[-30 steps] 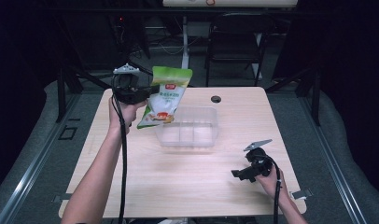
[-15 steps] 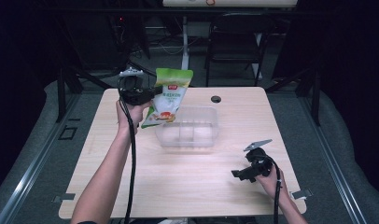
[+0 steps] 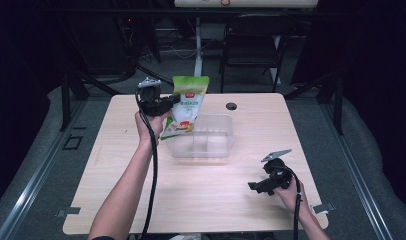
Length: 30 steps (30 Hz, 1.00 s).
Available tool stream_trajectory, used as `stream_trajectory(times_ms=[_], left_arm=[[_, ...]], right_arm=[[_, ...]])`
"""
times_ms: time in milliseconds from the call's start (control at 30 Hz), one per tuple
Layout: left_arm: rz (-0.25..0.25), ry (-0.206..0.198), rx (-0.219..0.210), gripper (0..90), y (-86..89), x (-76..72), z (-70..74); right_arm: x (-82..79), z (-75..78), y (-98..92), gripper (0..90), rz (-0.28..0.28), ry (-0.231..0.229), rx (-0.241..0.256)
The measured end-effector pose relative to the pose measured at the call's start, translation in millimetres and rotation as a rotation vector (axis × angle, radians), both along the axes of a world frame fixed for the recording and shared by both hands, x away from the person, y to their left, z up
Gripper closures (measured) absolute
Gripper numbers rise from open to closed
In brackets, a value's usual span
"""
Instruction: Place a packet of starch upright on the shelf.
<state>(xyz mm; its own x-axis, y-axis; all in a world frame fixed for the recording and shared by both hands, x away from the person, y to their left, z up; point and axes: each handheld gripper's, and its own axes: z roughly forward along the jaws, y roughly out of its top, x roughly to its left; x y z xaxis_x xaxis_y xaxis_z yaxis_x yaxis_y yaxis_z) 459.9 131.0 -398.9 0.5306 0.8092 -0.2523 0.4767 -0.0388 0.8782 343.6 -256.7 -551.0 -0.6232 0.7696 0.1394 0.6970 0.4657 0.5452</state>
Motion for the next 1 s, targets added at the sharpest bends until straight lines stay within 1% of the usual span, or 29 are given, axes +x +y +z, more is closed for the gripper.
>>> stream_trajectory(times_ms=[133, 200, 367, 433, 500, 600, 633, 800, 833, 867, 900, 933, 1000], left_arm=[[0.026, -0.006, -0.005, 90.0, -0.4, 0.8, -3.7], [0.041, -0.011, -0.019, 90.0, 0.2, 1.4, -5.8], [0.057, 0.001, -0.041, 90.0, -0.9, 3.2, -12.5], [0.063, 0.005, -0.059, 90.0, -2.3, 4.2, -15.7], [0.064, 0.012, -0.058, 90.0, -4.1, 5.1, -18.2], [0.063, 0.025, -0.089, 90.0, -5.5, 7.0, -22.7], [0.060, 0.034, -0.113, 90.0, -5.7, 7.9, -24.7], [0.058, 0.087, -0.184, 90.0, -4.5, 11.7, -37.0], [0.068, 0.087, -0.179, 90.0, -4.3, 11.6, -38.5], [0.075, 0.090, -0.179, 90.0, -4.3, 11.5, -39.9], [0.068, 0.093, -0.178, 89.9, -3.4, 11.7, -41.1], [0.076, 0.091, -0.178, 89.7, -3.3, 11.6, -42.0], [0.072, 0.098, -0.169, 89.5, -2.4, 12.0, -44.2]], right_arm=[[0.0, 0.4, 0.5, 5.2, 0.003, 0.000, -0.008], [-0.1, -0.1, 0.8, 5.2, 0.001, 0.000, -0.001], [0.1, -0.3, 1.1, 5.2, 0.001, -0.001, 0.001], [0.2, -0.3, 1.0, 5.1, 0.004, -0.002, -0.004], [0.2, -0.5, 1.1, 5.2, 0.003, -0.002, -0.004], [0.2, -0.4, 1.1, 5.1, 0.004, -0.002, -0.004], [0.2, -0.4, 1.1, 5.2, 0.004, -0.002, -0.003], [0.1, -0.1, 1.1, 5.2, 0.007, -0.001, -0.006], [0.0, 0.0, 1.1, 5.2, 0.009, -0.001, -0.008], [0.1, -0.5, 1.3, 5.2, 0.010, 0.002, 0.001], [0.3, -0.7, 1.2, 5.2, 0.011, 0.001, 0.002], [0.2, -0.9, 1.2, 5.2, 0.007, -0.002, 0.003], [0.4, -0.9, 1.2, 5.2, 0.011, 0.001, 0.003]])
